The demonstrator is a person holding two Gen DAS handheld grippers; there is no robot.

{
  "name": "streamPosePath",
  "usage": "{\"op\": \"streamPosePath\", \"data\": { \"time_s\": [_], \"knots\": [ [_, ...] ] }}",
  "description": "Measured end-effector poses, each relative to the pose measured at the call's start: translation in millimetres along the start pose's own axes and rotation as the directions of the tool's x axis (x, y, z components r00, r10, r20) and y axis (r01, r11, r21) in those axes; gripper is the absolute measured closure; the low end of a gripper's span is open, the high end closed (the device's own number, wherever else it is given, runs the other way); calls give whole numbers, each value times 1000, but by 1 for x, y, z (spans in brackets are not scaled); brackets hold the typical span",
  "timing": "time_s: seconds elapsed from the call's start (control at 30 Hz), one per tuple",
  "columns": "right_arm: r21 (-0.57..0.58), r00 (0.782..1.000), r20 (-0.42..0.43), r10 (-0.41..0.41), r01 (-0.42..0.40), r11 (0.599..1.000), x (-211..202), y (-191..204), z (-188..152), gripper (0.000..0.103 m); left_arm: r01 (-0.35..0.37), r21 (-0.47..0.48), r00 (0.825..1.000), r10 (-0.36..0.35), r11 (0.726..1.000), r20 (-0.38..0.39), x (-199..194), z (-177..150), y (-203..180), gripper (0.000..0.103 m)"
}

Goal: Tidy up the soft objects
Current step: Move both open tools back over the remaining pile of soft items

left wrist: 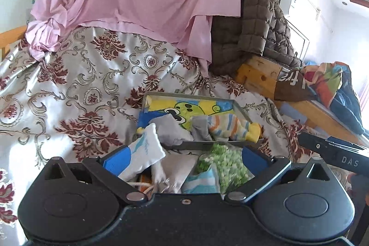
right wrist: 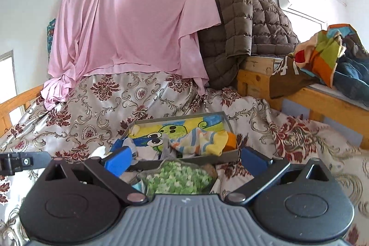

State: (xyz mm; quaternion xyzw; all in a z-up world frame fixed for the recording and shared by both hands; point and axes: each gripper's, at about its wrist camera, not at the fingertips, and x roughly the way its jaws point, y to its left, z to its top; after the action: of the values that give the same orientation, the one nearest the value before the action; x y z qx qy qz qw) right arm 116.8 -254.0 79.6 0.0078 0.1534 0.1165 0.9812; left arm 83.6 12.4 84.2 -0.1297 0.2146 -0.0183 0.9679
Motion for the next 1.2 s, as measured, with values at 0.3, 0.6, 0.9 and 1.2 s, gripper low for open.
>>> {"op": "streamPosePath", "data": {
  "time_s": [0.3,0.6,0.9,1.2],
  "knots": [
    [2,999,-24,-35,35,999,-15,14,-47,0,-44,41,999,44,998,11,-16,-29,9,1],
    [7,996,-88,-32,33,999,-17,18,-82,0,-86,45,994,89,995,-66,-13,-58,25,1],
    [-4,988,-153,2,-2,1000,-14,22,-102,0,-122,43,982,127,992,-137,-9,-76,33,1],
    [-4,982,-186,30,-32,999,-12,23,-106,0,-152,10,974,151,988,-169,-3,-79,34,1]
  ]
}}
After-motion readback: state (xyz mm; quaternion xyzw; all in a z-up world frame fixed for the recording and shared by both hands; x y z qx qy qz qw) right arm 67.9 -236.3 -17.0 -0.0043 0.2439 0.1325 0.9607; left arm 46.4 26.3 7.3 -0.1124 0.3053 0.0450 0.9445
